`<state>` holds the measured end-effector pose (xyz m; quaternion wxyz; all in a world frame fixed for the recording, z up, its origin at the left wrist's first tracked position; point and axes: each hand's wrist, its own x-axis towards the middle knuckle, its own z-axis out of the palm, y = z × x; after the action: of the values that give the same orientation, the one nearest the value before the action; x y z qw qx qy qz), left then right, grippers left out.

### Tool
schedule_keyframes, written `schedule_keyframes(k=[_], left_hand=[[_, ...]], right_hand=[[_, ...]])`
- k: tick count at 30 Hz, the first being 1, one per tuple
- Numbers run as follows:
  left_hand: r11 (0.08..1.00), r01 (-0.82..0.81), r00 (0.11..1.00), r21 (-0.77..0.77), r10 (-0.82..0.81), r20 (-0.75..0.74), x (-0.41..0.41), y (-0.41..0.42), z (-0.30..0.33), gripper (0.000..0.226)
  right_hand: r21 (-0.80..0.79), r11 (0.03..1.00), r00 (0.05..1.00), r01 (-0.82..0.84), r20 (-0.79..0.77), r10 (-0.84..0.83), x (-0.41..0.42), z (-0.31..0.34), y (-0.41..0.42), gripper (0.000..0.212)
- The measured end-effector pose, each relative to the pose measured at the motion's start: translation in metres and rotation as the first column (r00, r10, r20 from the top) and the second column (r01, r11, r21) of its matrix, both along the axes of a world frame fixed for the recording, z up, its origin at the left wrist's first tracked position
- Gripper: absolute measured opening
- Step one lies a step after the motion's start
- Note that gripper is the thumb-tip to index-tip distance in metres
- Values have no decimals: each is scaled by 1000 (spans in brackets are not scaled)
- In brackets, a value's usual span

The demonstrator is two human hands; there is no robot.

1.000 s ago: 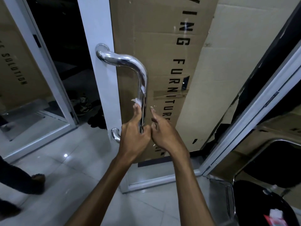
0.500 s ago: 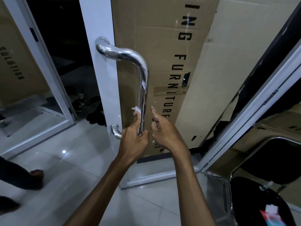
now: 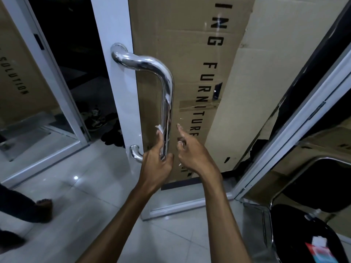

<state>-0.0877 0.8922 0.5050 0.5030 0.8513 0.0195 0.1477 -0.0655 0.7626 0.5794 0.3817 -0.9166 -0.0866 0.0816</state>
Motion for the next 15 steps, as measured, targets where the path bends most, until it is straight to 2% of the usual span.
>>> schedule_keyframes(k=[3, 6, 11, 15], left_hand=[[999, 36, 998, -4, -36, -45, -1, 3, -14, 84], [997, 79, 989, 19, -76, -128, 0, 13, -25, 79], [999, 8, 1000, 42, -7, -23, 6, 9, -15, 79], [996, 78, 992, 49, -72, -105, 4, 13, -33, 83]], right_hand=[[-9, 1000, 1000, 0, -11, 0, 1, -4, 0, 67], [-13, 1000, 1000, -4, -22, 4, 2, -7, 0, 66], [6, 1000, 1000, -3, -23, 3, 5, -7, -2, 65], [3, 1000, 999, -15, -31, 15, 6, -9, 0, 65]])
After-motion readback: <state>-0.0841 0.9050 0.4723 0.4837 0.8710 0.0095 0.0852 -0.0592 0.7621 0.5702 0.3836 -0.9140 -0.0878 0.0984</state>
